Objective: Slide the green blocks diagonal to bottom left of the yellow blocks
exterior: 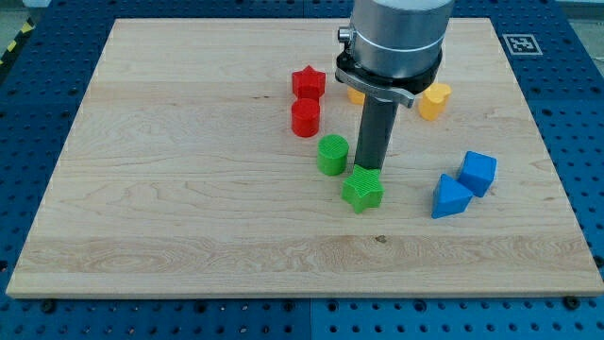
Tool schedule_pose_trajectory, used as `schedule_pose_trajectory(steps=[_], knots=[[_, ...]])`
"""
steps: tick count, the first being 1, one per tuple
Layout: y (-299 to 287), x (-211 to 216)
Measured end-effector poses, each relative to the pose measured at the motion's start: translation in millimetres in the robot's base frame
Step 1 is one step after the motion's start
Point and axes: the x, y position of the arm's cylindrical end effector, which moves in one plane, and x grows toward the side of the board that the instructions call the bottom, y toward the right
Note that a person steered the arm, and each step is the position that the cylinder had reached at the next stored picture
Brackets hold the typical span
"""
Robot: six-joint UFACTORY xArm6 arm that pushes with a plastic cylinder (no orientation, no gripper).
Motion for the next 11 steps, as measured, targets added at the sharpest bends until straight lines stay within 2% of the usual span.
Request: schedule_pose_trajectory(steps=[4,7,10,11], knots=[[73.1,-0.3],[-13.0,-0.3],[-19.5,-10.4],[-16.5,-31.5]])
